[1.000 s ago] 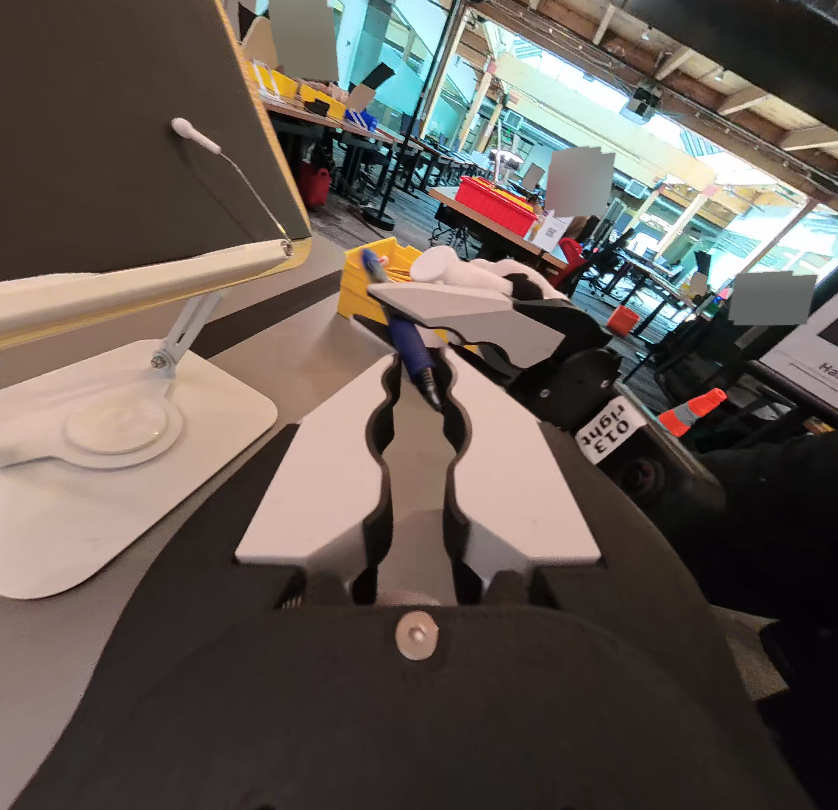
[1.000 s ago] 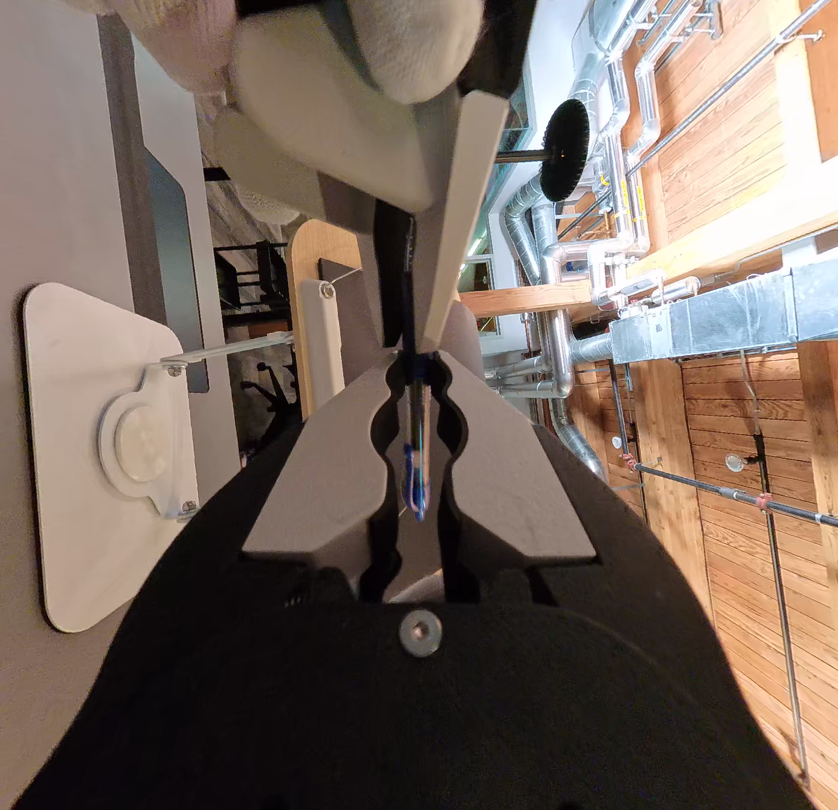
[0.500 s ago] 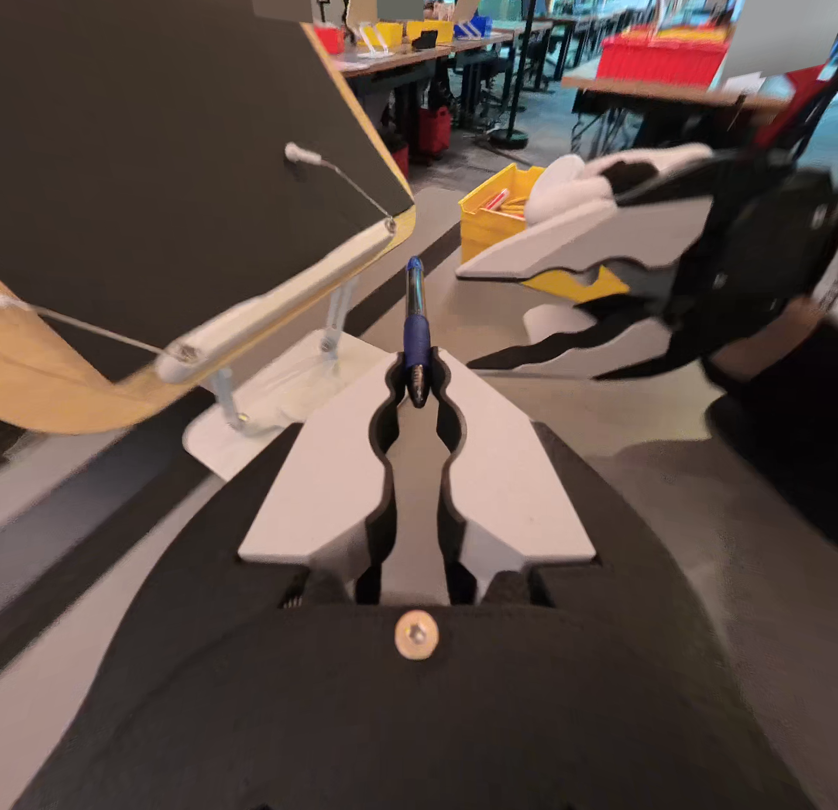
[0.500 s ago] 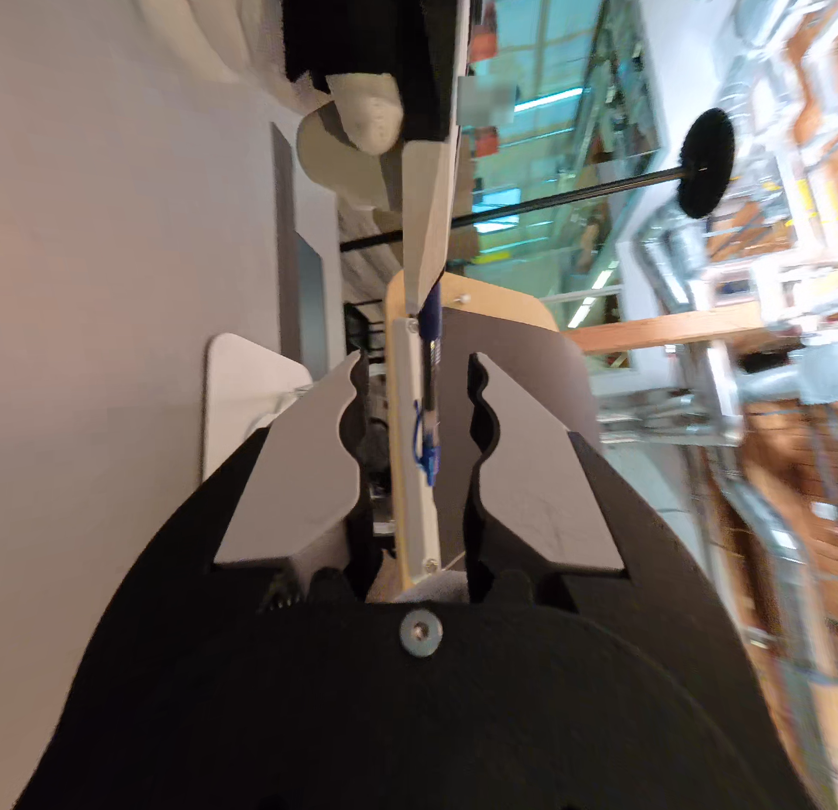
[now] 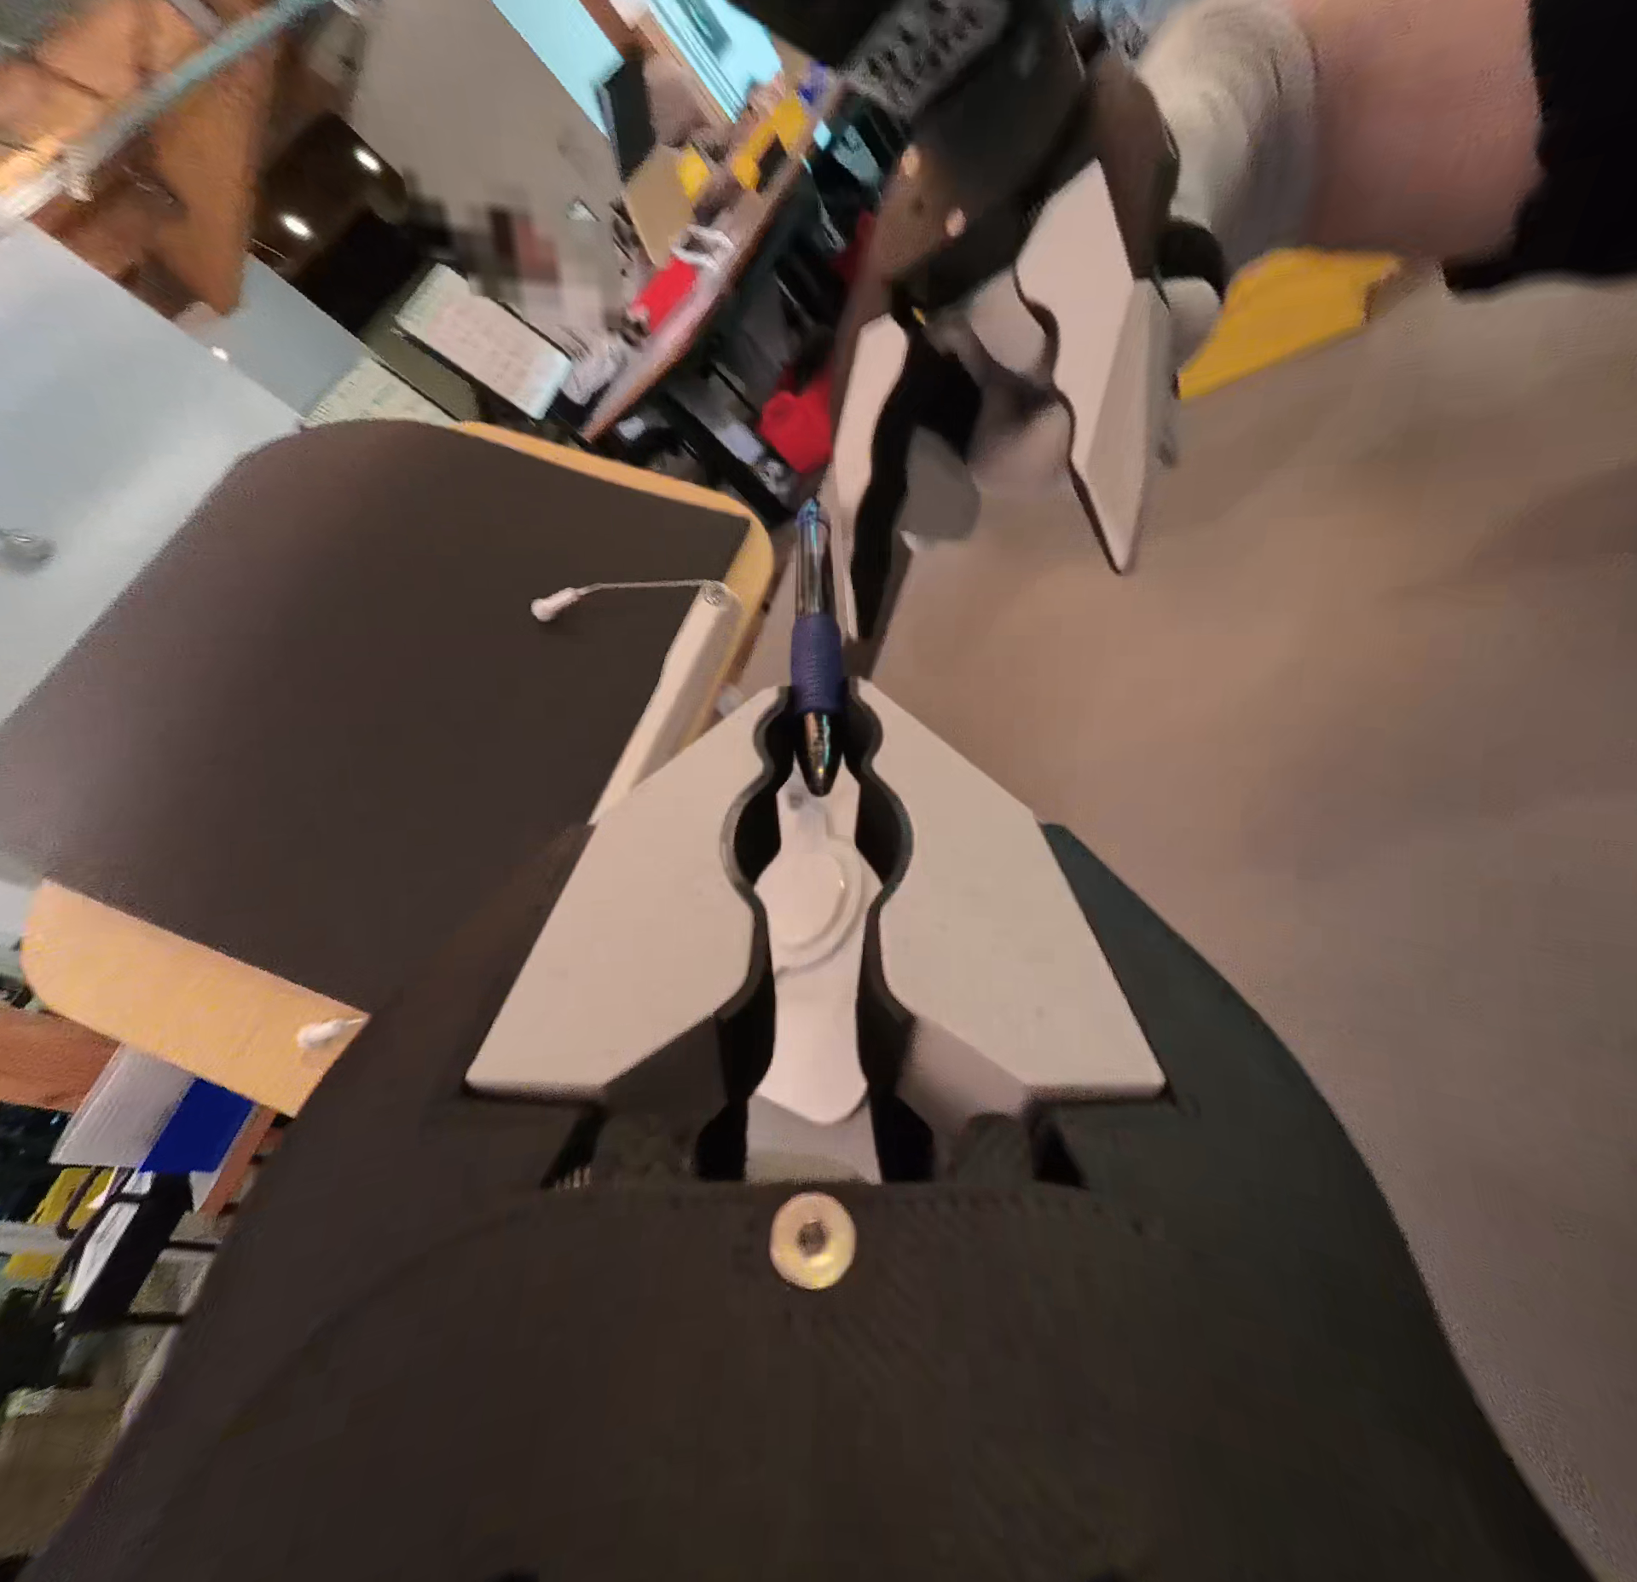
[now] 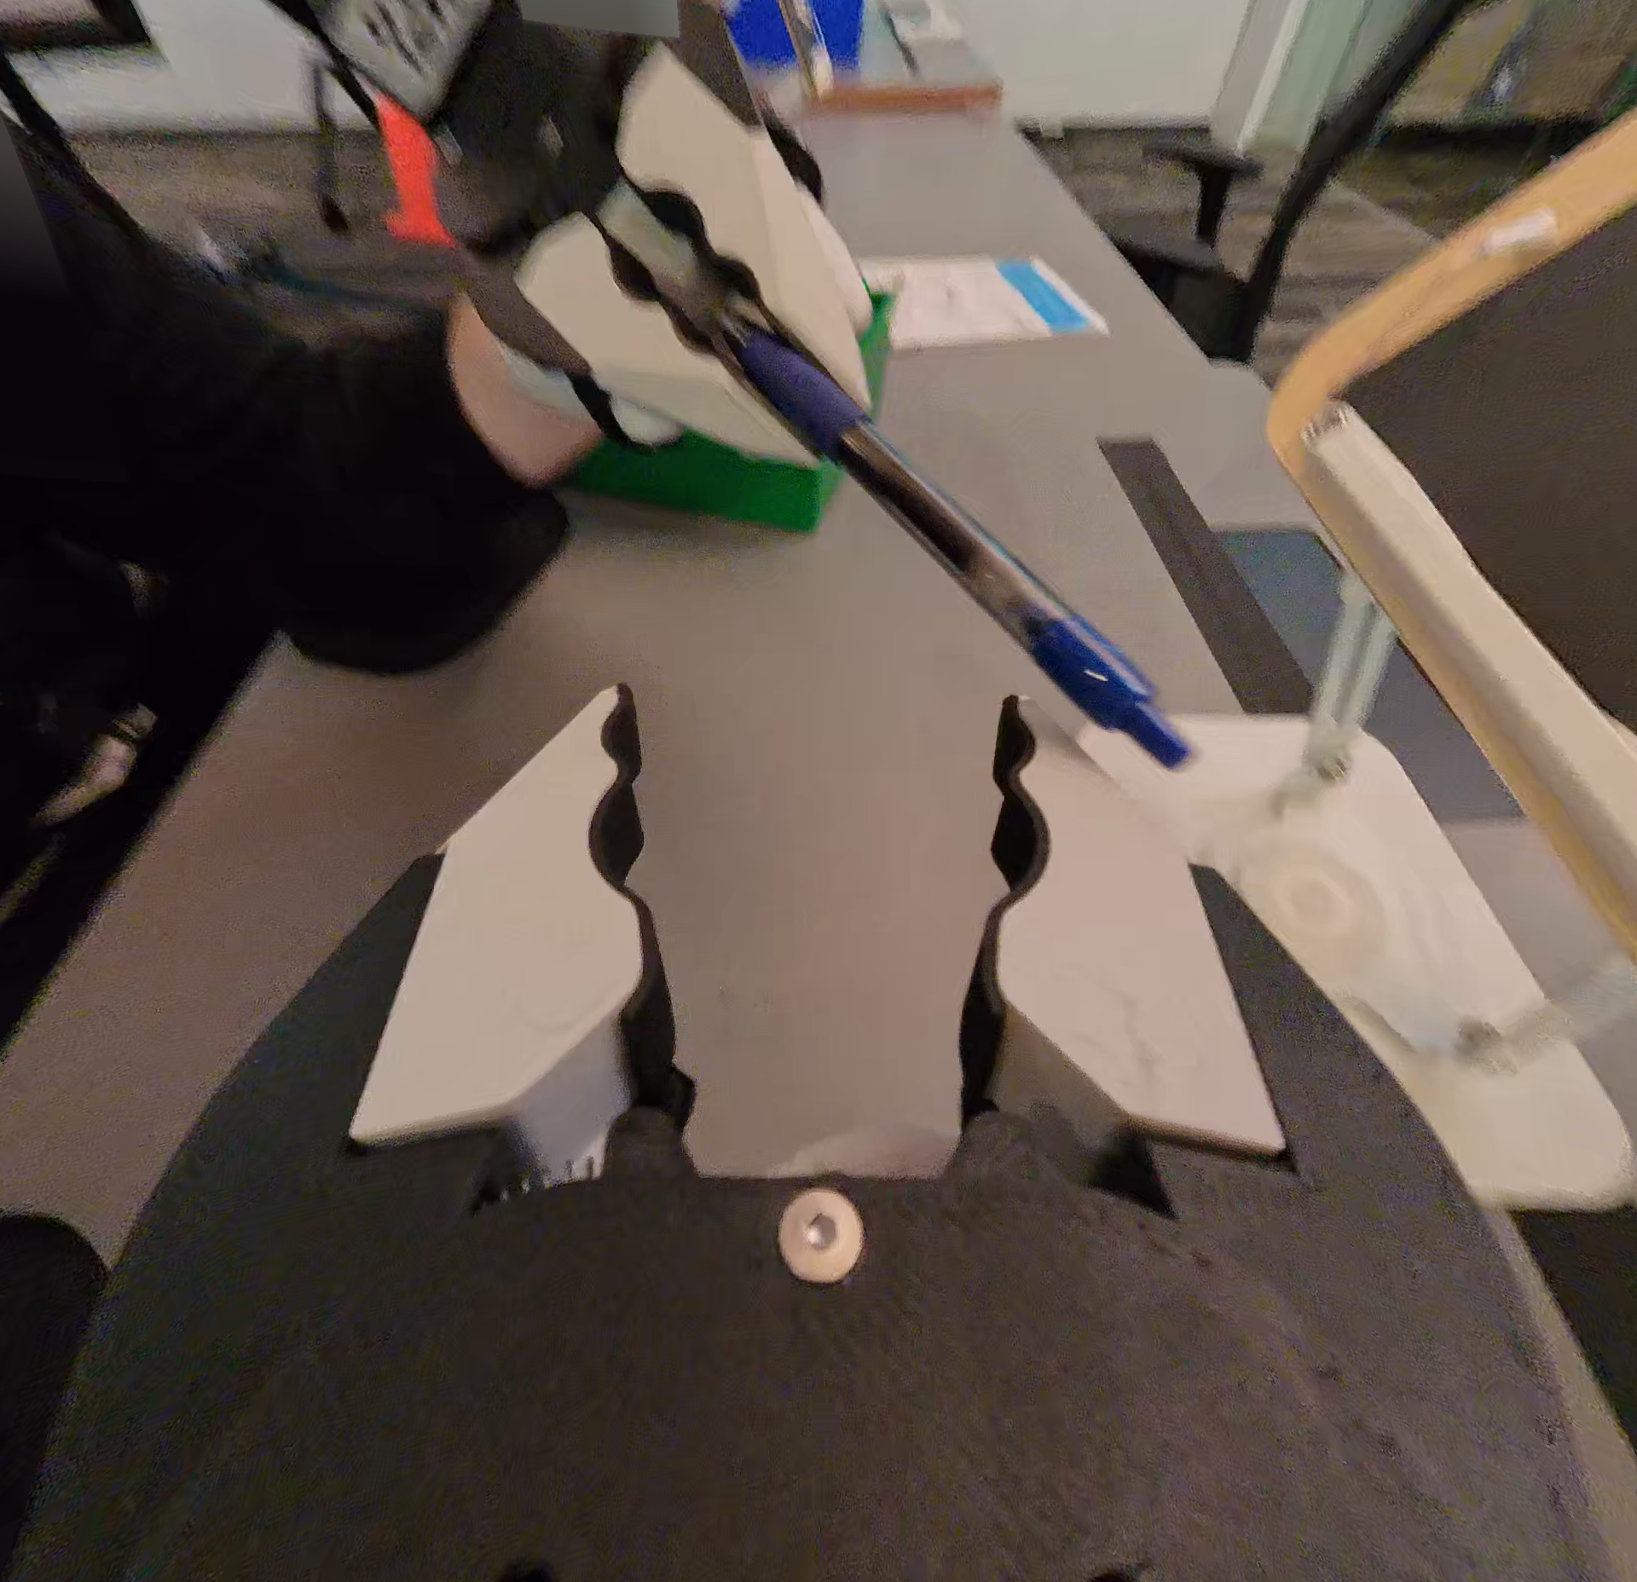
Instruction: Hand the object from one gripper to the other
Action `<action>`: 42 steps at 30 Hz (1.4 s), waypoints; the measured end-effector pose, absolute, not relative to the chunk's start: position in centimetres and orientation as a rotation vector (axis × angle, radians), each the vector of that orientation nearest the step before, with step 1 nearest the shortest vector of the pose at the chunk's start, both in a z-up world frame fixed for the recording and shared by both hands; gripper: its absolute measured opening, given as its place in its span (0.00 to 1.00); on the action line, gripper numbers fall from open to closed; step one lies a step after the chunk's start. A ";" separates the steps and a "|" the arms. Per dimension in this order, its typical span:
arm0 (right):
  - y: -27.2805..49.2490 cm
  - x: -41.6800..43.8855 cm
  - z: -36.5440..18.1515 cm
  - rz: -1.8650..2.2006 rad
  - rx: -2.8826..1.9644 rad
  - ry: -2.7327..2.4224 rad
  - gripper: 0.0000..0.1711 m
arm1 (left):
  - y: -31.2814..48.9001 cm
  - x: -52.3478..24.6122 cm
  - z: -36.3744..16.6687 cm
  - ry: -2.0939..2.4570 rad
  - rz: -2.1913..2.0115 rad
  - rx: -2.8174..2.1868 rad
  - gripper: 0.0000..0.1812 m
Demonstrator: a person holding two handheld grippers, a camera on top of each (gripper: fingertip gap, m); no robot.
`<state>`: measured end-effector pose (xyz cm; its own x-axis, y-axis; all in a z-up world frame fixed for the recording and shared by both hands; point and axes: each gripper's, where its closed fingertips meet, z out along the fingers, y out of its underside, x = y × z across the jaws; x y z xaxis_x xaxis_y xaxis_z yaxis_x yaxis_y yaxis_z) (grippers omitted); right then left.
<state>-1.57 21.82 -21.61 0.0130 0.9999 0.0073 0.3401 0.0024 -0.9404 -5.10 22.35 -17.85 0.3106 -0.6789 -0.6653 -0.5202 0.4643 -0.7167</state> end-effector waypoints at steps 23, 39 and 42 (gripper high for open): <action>12.9 -8.6 -30.4 0.995 -1.317 -2.088 0.01 | 14.3 -7.4 -26.7 1.993 -0.393 -1.508 0.05; 25.4 -6.8 -16.0 1.520 -1.304 -0.810 0.00 | 24.1 -4.4 -17.4 1.227 0.098 -1.056 0.39; 27.4 -4.8 -13.8 1.638 -1.267 -0.541 0.00 | 23.8 -3.1 -17.5 1.163 0.269 -0.864 0.37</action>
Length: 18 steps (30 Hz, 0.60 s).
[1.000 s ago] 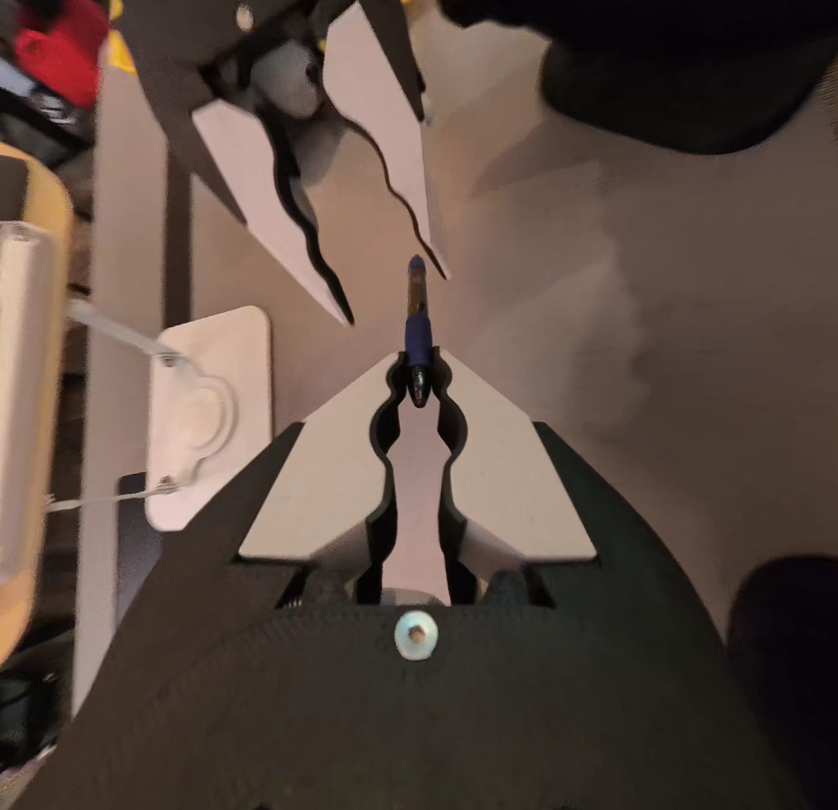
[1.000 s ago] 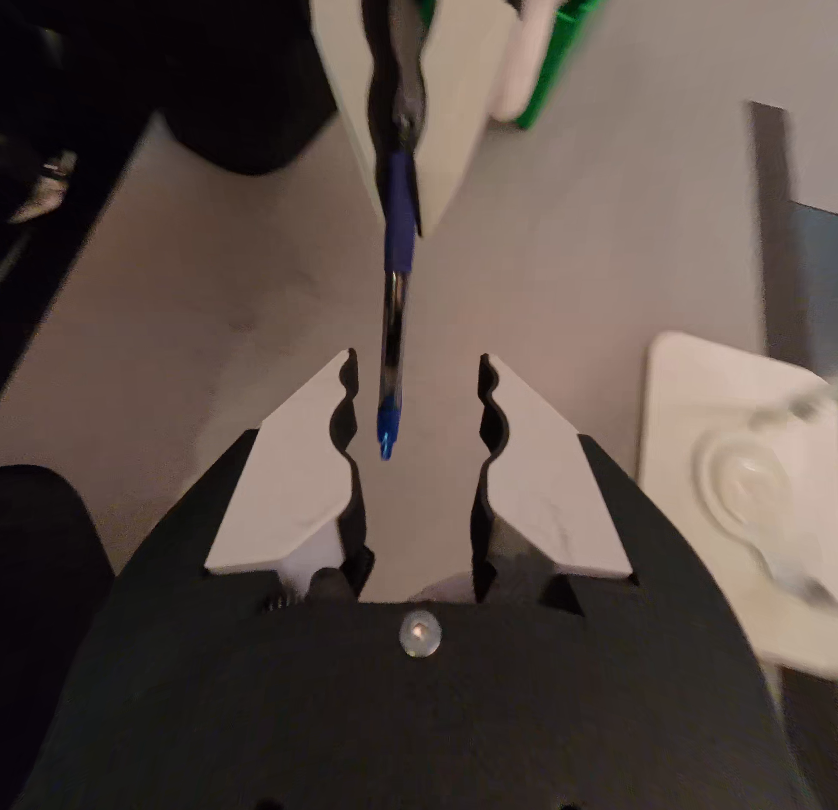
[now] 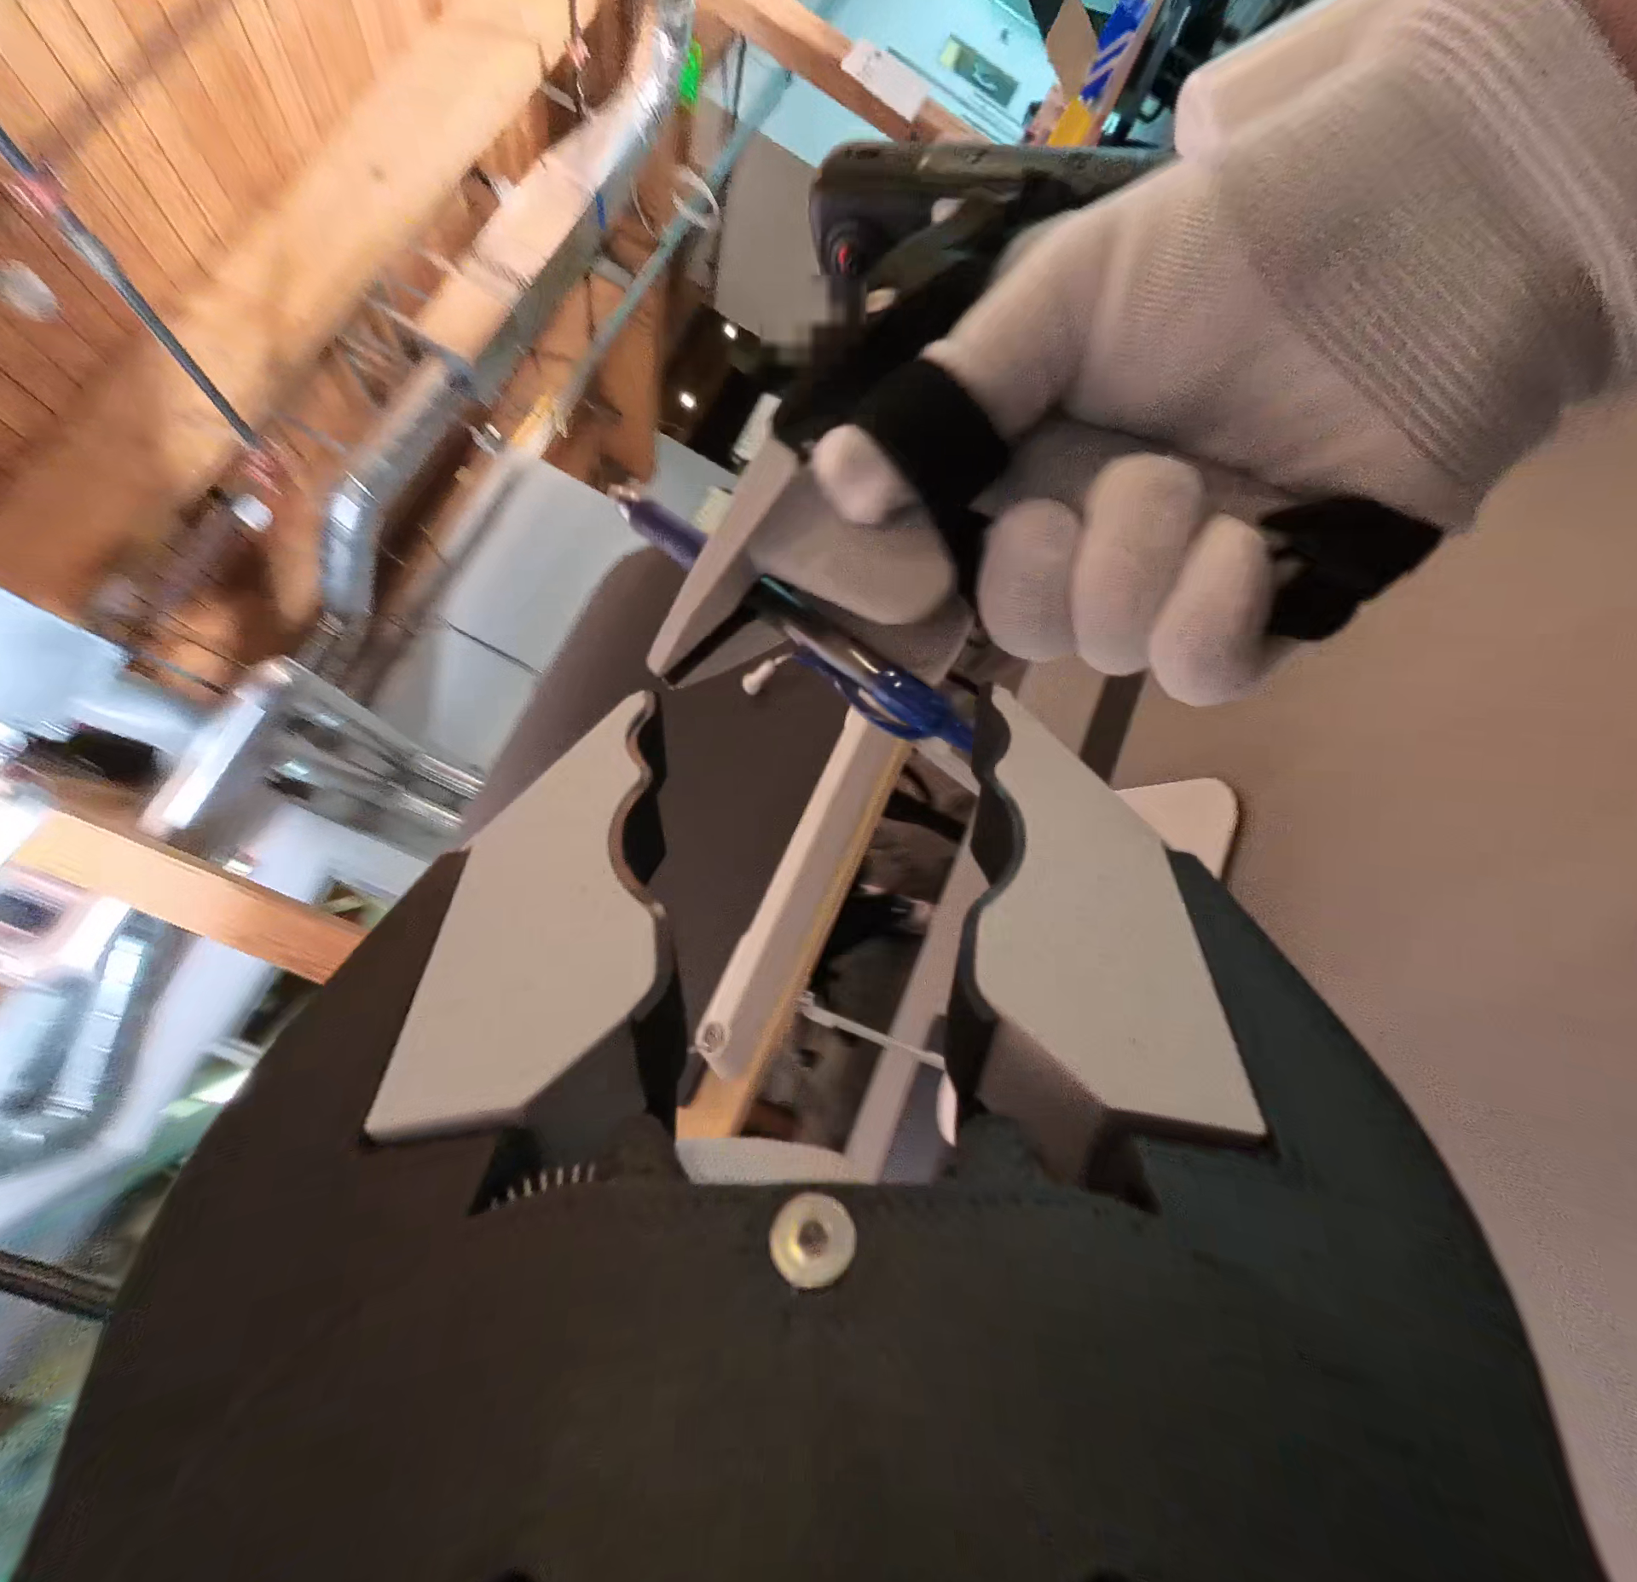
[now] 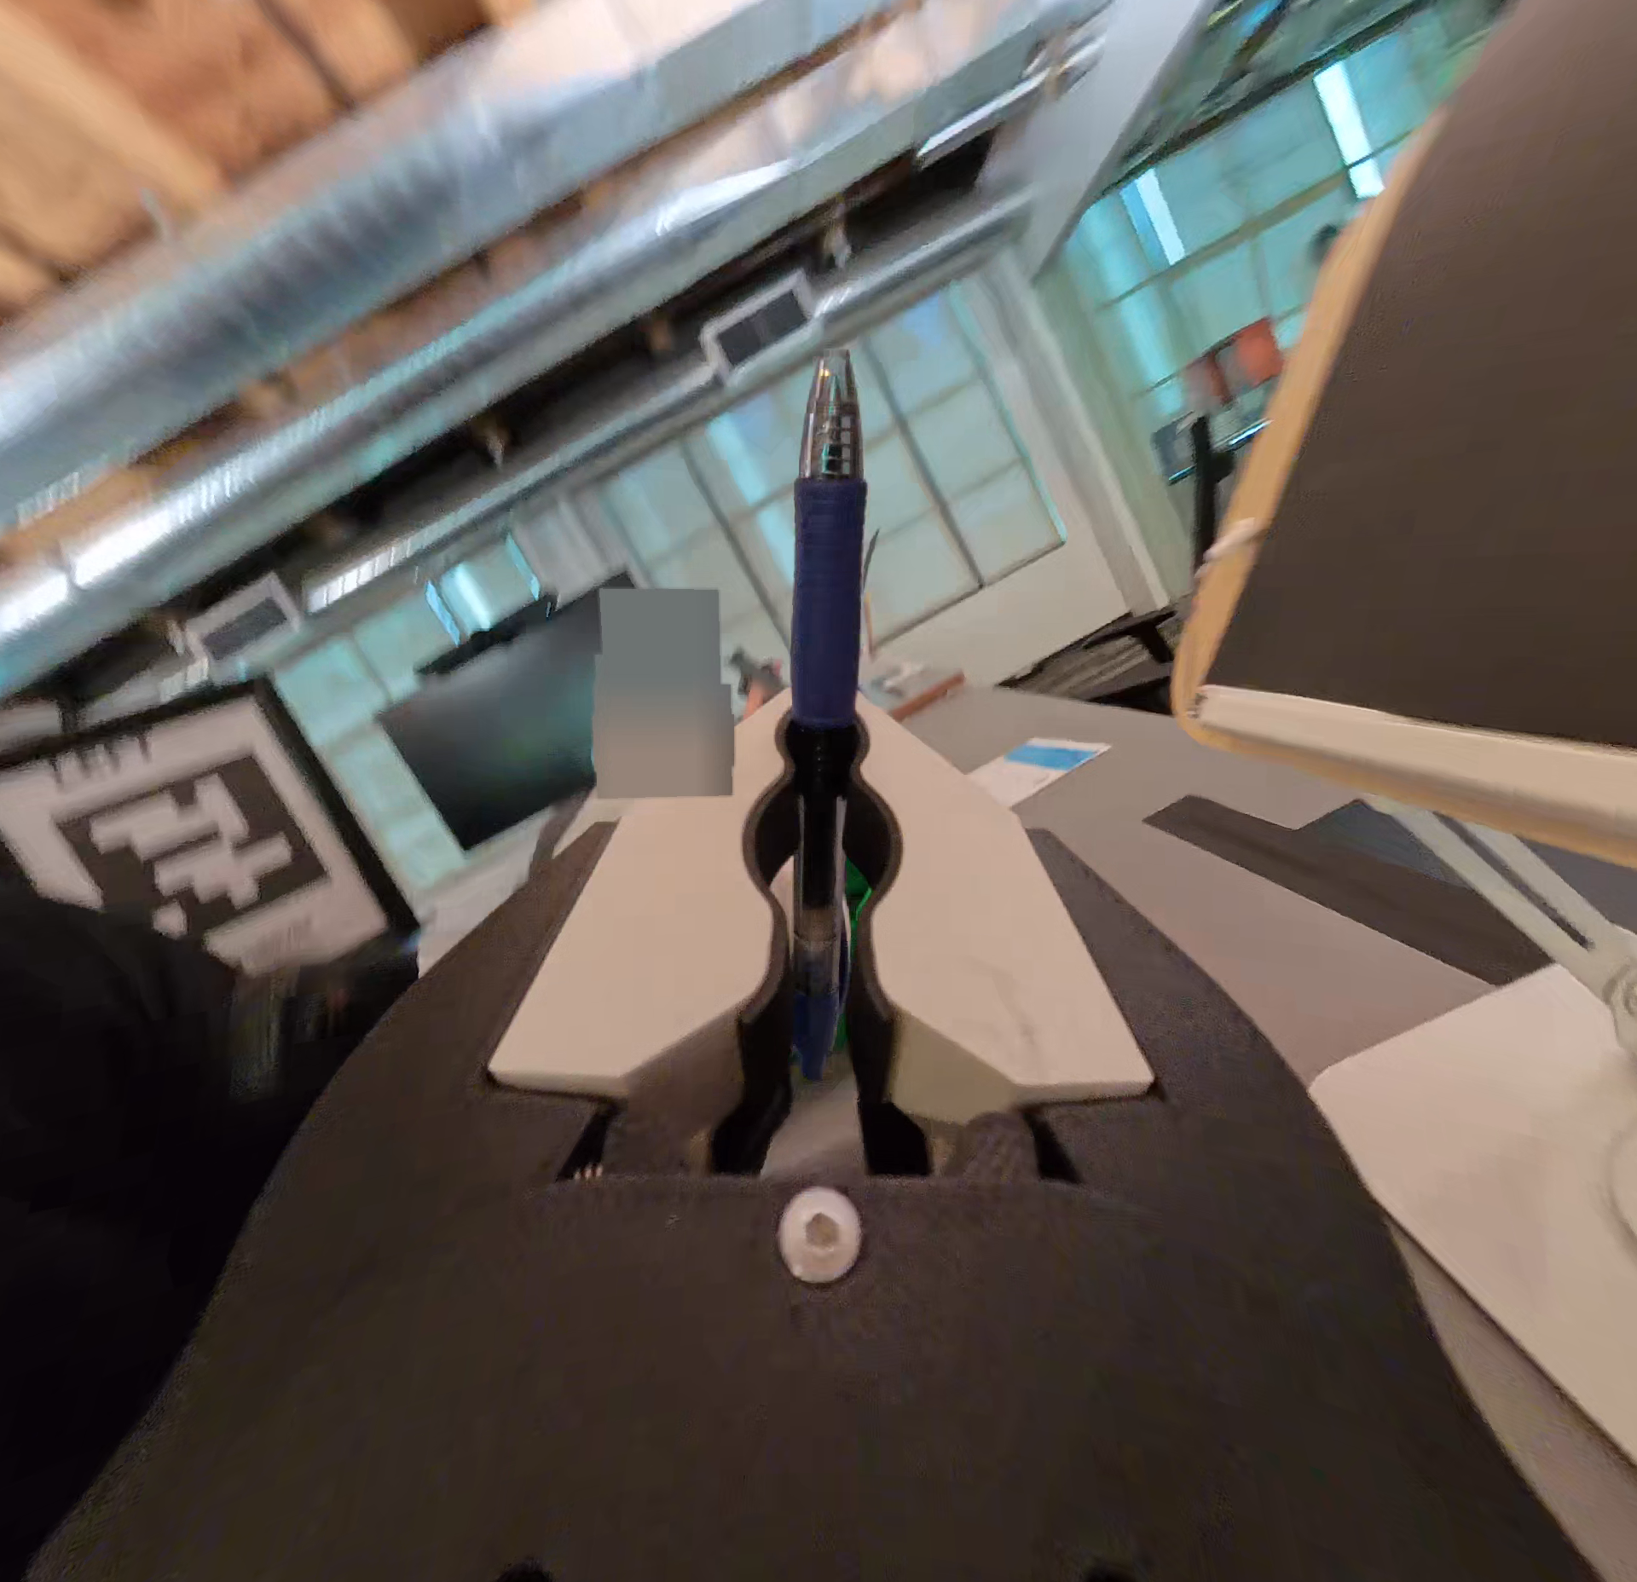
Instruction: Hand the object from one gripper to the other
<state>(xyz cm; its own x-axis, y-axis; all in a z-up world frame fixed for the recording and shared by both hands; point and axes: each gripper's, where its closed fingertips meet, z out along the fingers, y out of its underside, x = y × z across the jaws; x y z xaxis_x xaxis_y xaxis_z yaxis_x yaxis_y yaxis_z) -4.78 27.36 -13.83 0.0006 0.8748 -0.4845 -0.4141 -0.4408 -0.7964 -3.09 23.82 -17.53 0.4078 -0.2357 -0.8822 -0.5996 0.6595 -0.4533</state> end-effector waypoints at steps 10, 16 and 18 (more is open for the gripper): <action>28.4 -5.2 -15.1 1.819 -1.418 -0.374 0.00 | 24.4 -2.0 -19.3 1.096 0.570 -0.678 0.29; 28.2 -6.2 -15.5 1.866 -1.433 -0.349 0.00 | 24.6 -1.9 -20.0 1.092 0.601 -0.669 0.14; 28.2 -6.0 -15.3 1.872 -1.425 -0.336 0.00 | 24.6 -2.0 -19.7 1.066 0.614 -0.674 0.14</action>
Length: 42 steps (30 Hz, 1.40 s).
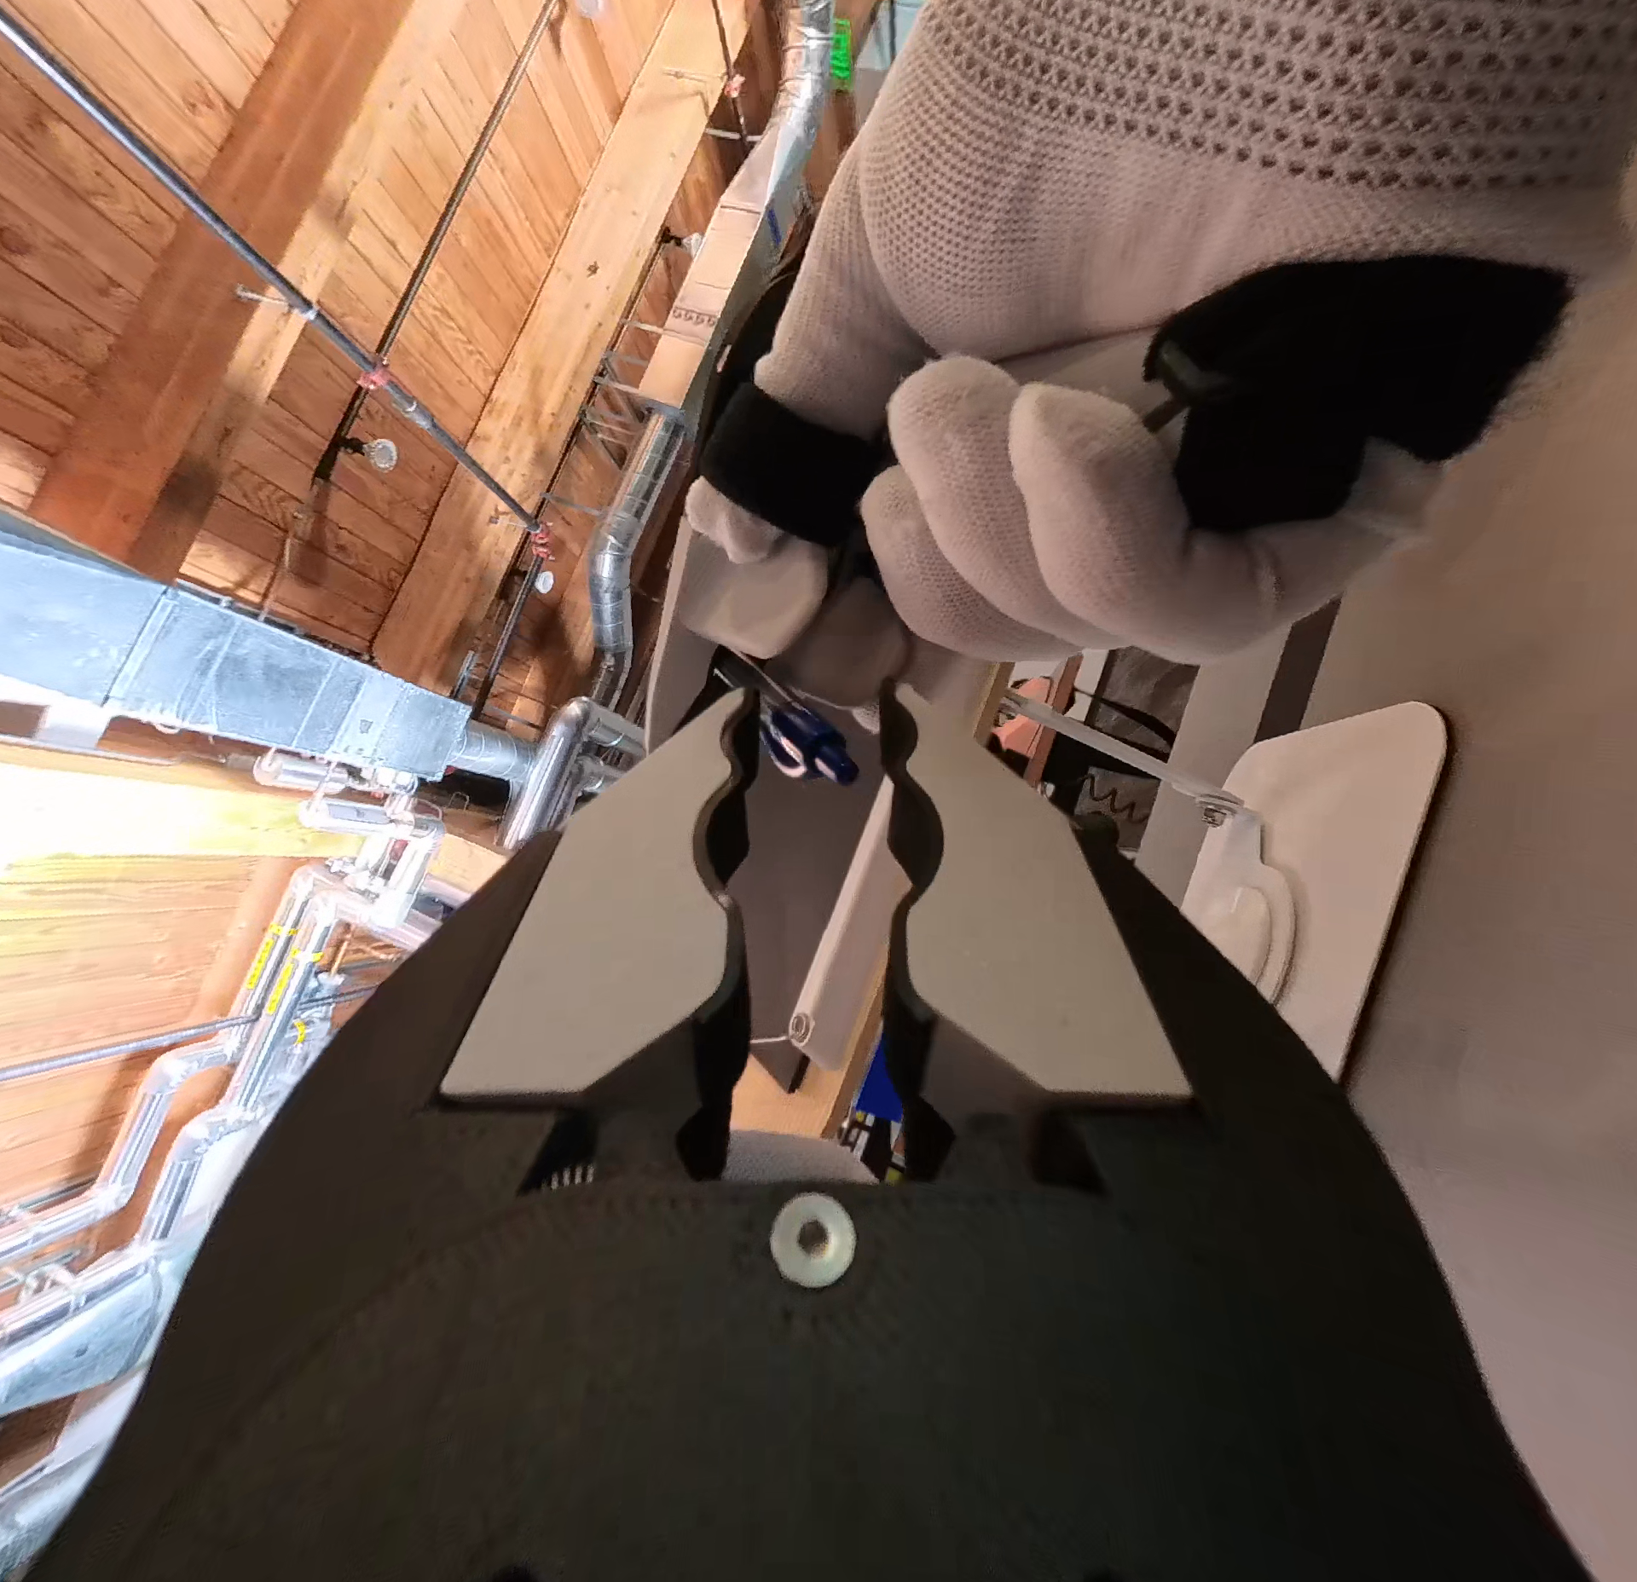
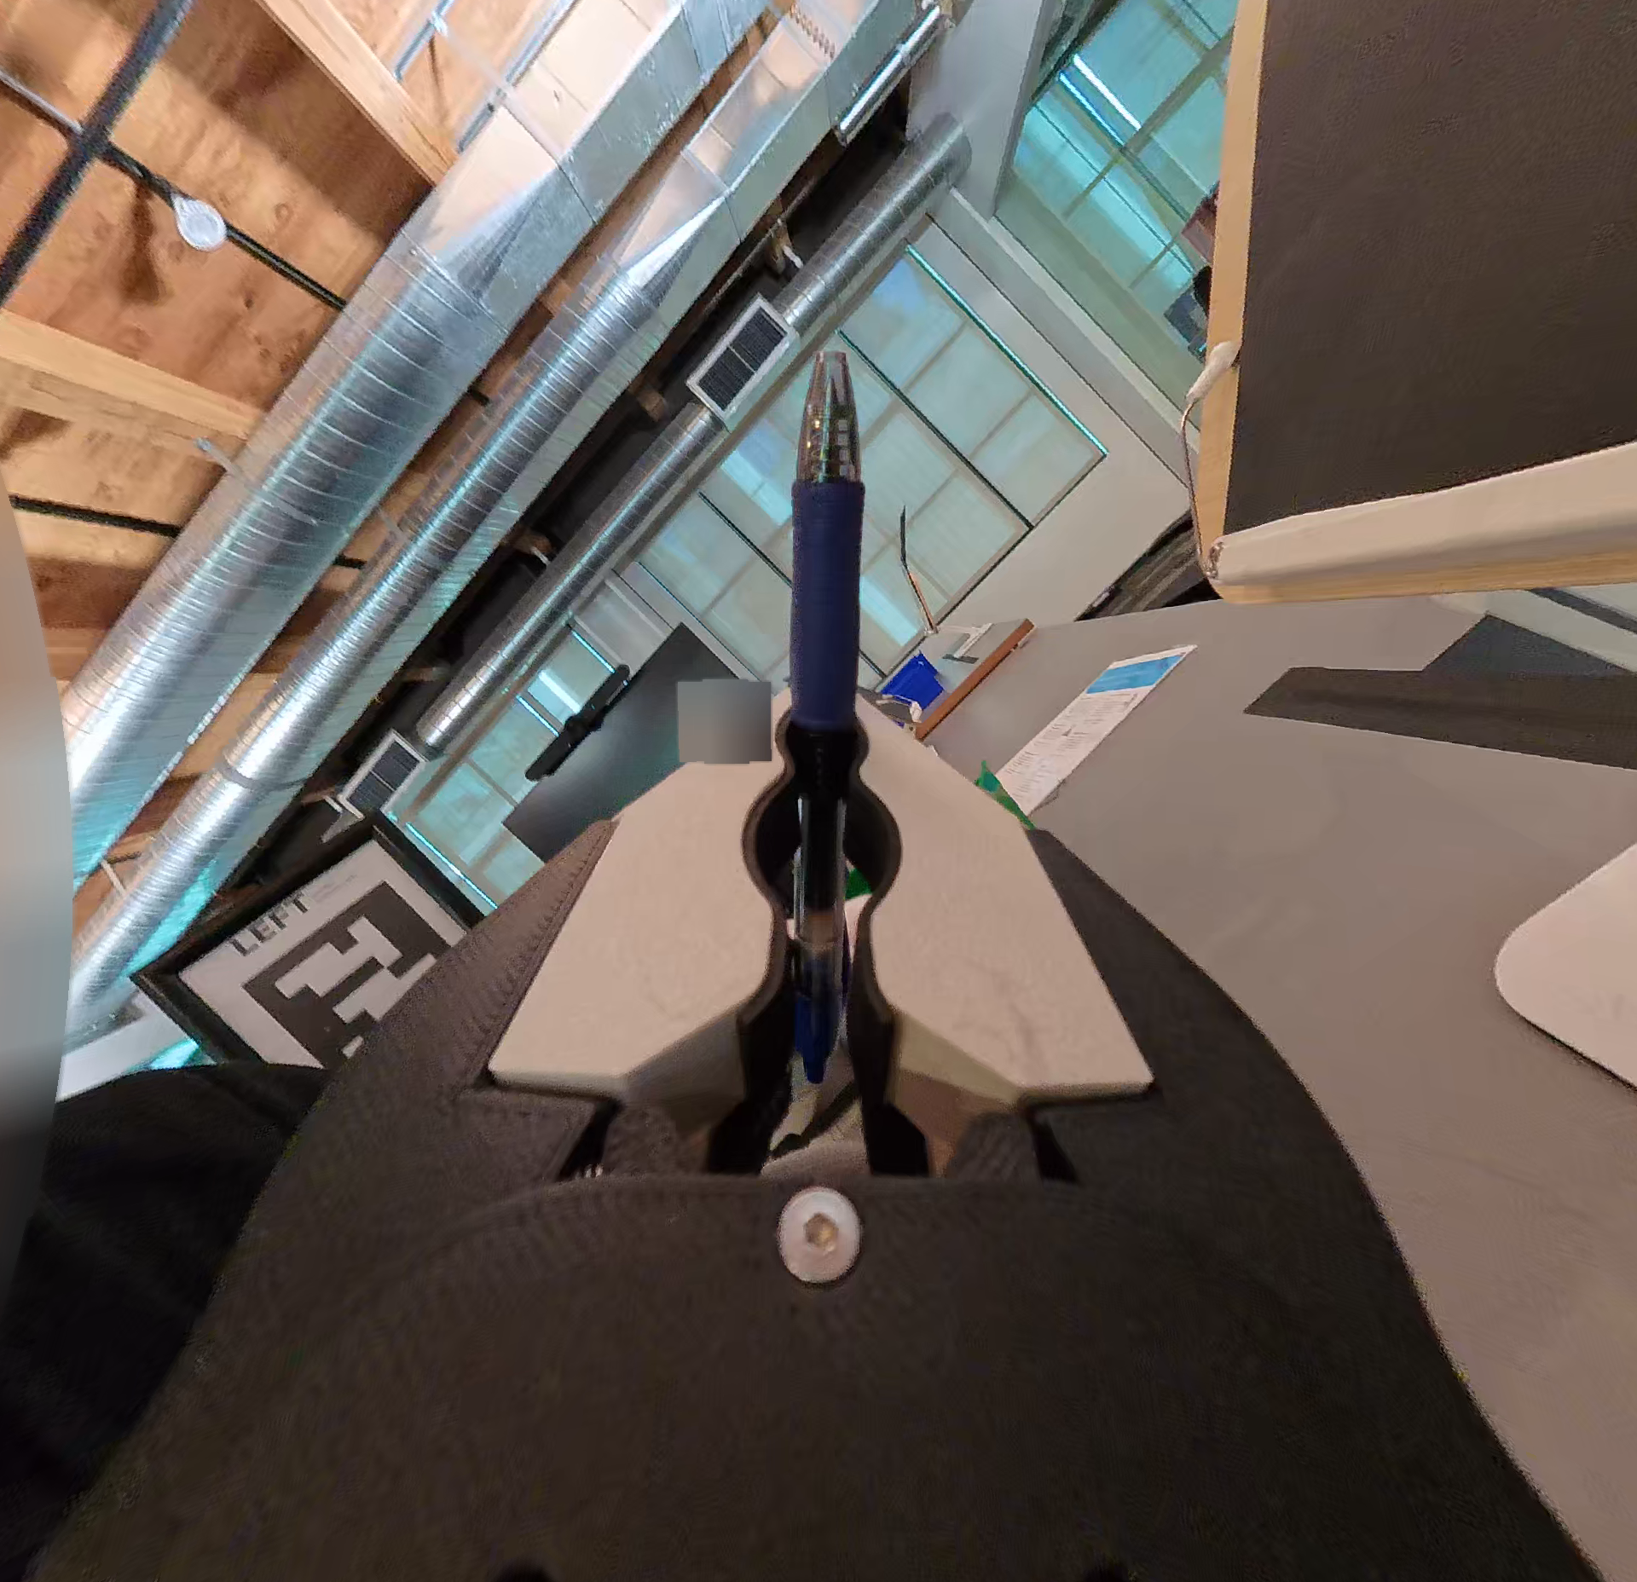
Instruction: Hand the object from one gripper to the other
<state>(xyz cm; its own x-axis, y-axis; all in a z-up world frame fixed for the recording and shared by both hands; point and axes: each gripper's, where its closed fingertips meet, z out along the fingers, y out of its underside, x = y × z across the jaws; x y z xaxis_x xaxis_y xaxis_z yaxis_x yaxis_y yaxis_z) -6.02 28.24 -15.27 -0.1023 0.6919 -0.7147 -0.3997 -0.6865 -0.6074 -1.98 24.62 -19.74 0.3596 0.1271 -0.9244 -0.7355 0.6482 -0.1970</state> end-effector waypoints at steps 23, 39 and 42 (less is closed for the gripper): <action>28.3 -6.2 -15.1 1.871 -1.436 -0.278 0.00 | 24.0 -2.2 -18.3 0.974 0.648 -0.630 0.06; 30.7 -4.6 -17.2 1.671 -1.530 -0.279 0.32 | 24.1 -3.1 -17.0 1.076 0.416 -0.802 0.05; 30.7 -3.4 -17.1 1.616 -1.562 -0.353 0.35 | 24.4 -4.5 -15.8 1.111 0.344 -0.873 0.05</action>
